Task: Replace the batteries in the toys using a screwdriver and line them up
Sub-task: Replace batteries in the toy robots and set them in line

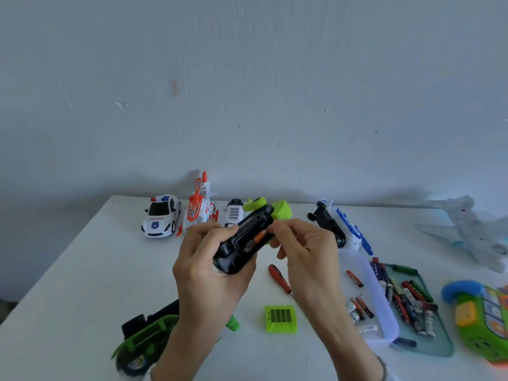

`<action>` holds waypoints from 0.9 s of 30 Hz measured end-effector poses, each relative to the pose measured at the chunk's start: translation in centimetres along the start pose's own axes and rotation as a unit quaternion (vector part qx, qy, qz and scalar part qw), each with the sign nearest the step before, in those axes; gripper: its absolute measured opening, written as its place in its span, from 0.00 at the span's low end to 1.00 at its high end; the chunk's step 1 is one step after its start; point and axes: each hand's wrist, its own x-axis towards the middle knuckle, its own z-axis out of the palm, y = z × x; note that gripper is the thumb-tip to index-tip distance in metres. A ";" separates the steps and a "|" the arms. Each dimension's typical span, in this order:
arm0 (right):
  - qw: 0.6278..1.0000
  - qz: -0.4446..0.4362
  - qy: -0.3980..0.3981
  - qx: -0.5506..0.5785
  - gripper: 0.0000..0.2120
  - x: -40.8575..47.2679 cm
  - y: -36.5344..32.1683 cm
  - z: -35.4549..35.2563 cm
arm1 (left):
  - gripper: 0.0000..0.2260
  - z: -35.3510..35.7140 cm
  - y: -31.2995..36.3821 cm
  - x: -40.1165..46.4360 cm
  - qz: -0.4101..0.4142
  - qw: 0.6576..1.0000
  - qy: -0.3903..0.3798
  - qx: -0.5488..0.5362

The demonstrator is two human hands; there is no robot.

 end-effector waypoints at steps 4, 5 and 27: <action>0.999 0.029 -0.002 0.036 0.12 0.2 0.6 -1.2 | 0.15 1.5 0.9 -0.5 0.011 1.000 -0.001 0.012; 0.998 0.033 -0.005 0.047 0.12 0.0 0.7 -1.2 | 0.15 1.8 1.1 -0.6 0.013 1.000 0.001 0.013; 0.988 0.028 -0.014 0.152 0.12 1.6 1.7 -9.6 | 0.14 8.6 7.1 -3.3 -0.019 0.998 0.009 0.051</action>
